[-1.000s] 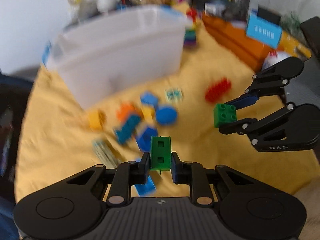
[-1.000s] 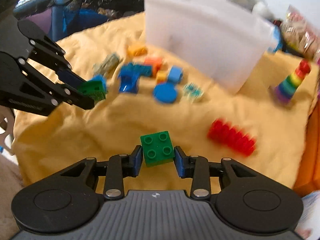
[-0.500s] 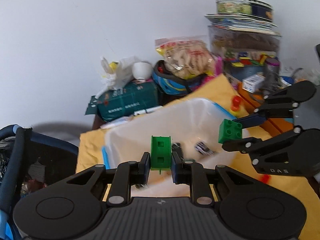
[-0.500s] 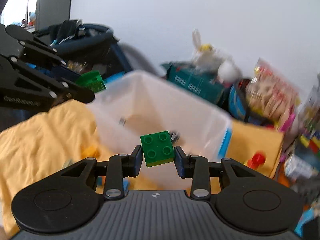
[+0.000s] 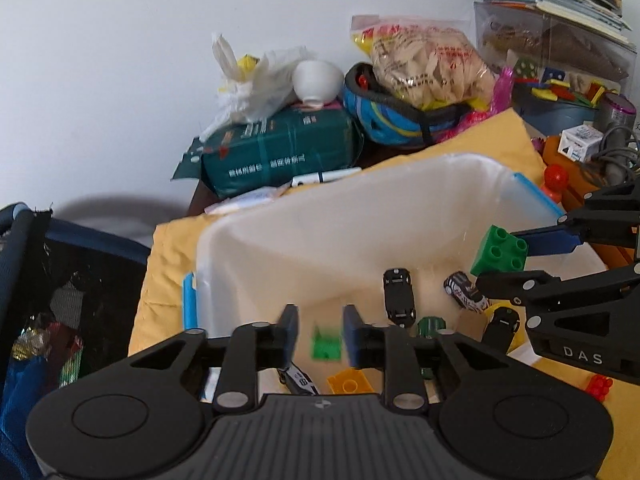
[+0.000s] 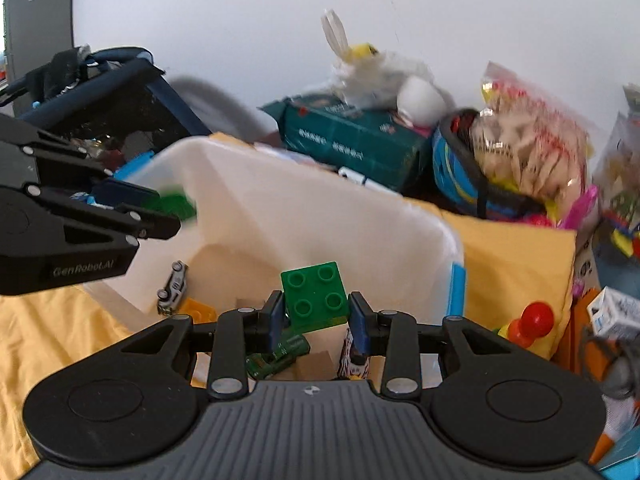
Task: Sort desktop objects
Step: 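Carry both green pieces over the white bin and open both tools, then grasp the blue Duplo brick with the left tool while the right grasps the long red brick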
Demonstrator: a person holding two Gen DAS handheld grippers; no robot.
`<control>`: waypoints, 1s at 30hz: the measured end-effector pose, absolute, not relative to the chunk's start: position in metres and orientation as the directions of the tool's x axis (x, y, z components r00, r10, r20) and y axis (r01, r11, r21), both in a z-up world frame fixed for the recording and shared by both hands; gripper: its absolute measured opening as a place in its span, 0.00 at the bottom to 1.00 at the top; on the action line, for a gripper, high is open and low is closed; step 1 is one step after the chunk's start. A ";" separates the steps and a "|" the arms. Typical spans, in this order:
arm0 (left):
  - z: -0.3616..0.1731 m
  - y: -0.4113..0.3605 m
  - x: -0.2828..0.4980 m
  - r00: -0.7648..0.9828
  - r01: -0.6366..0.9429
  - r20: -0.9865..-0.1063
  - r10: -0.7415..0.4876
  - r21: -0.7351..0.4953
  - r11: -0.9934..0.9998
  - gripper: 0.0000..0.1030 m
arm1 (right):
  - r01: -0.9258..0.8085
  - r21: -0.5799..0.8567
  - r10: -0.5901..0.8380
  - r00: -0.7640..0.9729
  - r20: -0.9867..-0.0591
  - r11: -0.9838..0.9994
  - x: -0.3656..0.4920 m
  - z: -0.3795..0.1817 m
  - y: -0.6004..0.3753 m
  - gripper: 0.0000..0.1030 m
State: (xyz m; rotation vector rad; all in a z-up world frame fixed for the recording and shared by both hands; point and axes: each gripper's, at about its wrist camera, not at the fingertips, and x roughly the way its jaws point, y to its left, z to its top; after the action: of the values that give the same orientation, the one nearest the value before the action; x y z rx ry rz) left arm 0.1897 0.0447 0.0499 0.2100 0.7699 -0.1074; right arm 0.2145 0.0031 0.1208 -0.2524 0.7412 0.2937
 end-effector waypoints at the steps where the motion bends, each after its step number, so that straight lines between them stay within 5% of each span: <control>1: 0.050 0.045 0.188 0.718 0.172 -0.696 -0.019 0.151 0.973 0.44 | -0.347 -0.120 0.170 0.697 -0.697 0.930 0.216 0.119 0.003 0.37; 6: 0.065 0.050 0.168 0.750 0.158 -0.660 -0.041 0.119 0.980 0.44 | -0.341 -0.126 0.167 0.710 -0.684 0.931 0.208 0.122 -0.001 0.42; 10: 0.074 0.056 0.123 0.787 0.161 -0.612 -0.073 0.089 0.983 0.61 | -0.350 -0.097 0.218 0.754 -0.619 0.932 0.189 0.139 -0.012 0.43; 15: 0.053 0.057 0.063 0.796 0.163 -0.604 -0.043 0.145 0.976 0.61 | -0.365 -0.064 0.268 0.782 -0.564 0.929 0.142 0.151 -0.040 0.51; 25: -0.023 0.035 0.004 0.605 0.219 -0.788 -0.111 0.031 0.975 0.60 | -0.529 -0.095 0.254 0.547 -0.798 0.843 0.051 0.044 -0.038 0.47; 30: -0.036 0.028 0.003 0.567 0.232 -0.819 -0.088 0.056 0.971 0.43 | -0.516 -0.046 0.258 0.501 -0.826 0.855 0.039 0.027 -0.034 0.47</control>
State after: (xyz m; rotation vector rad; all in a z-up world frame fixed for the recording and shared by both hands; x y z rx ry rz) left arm 0.0031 0.0277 -0.0363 0.1636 0.9500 -0.1889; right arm 0.0390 -0.0339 0.0272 -0.3046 0.9361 0.4767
